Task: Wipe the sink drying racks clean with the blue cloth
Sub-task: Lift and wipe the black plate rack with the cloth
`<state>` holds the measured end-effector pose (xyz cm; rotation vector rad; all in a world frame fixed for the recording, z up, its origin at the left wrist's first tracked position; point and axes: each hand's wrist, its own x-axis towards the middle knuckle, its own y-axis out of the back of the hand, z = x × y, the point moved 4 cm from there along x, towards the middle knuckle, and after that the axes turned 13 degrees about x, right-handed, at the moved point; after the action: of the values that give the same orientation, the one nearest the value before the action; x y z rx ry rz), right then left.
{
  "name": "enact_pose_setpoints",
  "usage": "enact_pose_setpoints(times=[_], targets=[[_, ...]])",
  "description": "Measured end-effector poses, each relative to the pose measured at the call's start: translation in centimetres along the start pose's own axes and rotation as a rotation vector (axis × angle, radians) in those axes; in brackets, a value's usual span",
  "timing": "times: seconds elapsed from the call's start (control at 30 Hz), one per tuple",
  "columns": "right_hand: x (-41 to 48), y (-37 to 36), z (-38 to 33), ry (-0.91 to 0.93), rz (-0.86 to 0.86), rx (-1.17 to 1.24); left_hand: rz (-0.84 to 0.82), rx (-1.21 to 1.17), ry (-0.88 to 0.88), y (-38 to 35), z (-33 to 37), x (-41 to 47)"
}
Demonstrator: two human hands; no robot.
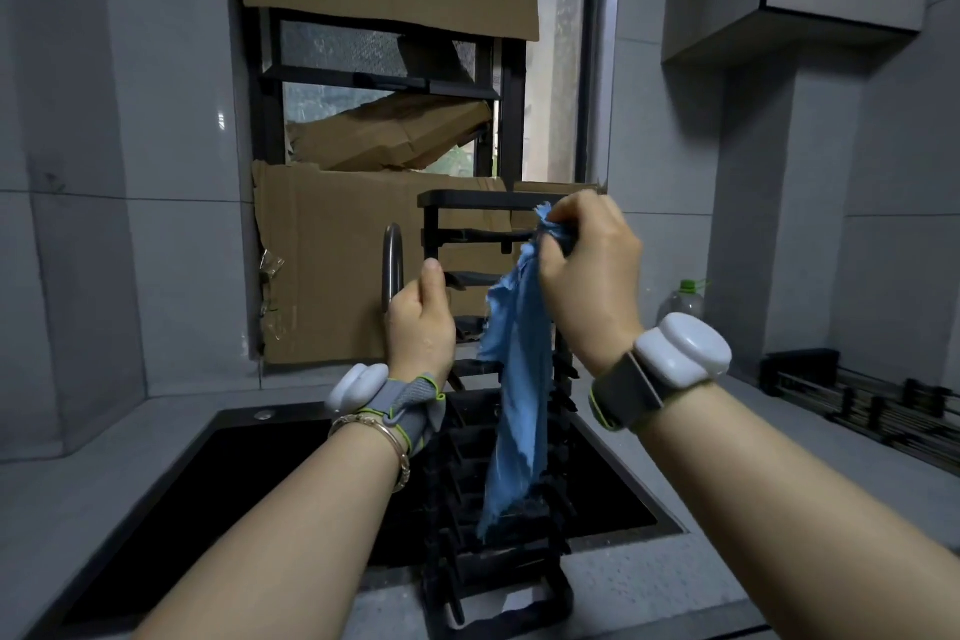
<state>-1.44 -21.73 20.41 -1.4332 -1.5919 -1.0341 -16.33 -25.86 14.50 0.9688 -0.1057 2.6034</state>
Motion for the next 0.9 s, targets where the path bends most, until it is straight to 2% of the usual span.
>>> enact_pose_setpoints(times=[0.17,0.23,0.3,0.4,0.47,0.6,0.67,0.77,0.83,0.9], targets=[[-2.0,-3.8,0.6,0.088,-0.237,-0.353,0.006,-0.026,0.012,0.0,-0.3,0.2],[-2.5,-4.7,0.8,0.1,-0.219,-0.409,0.026,-0.028,0.002,0.1,-0.2,0.1],[-2.5,-5.4,0.6,0.117,-0.201,-0.326,0.047,-0.017,-0.013,0.2,0.0,0.1],[-2.6,-5.6,-0.2,0.27,-0.257,-0.273,0.066,0.005,-0.026,0.3,0.0,0.3],[-2.1,-4.9,0.5,0.288,-0.251,-0.369,0.053,-0.001,-0.011,0.1,-0.3,0.4],[-0.7,-3.3,0.3,0.17,-0.183,-0.579,0.036,-0.011,0.002,0.0,-0.3,0.4],[-1.0,-4.6,-0.3,0.157,-0.278,-0.55,0.04,-0.015,-0.005,0.1,-0.1,0.2],[-2.0,-6.0,-0.7,0.207,-0.395,-0.384,0.049,-0.007,-0.003,0.2,-0.2,0.3],[-2.0,-5.2,-0.2,0.195,-0.348,-0.246,0.041,-0.022,0.013,0.2,-0.3,0.3],[-2.1,-3.4,0.8,0.094,-0.216,-0.08,0.027,-0.035,0.029,0.1,-0.4,0.4]])
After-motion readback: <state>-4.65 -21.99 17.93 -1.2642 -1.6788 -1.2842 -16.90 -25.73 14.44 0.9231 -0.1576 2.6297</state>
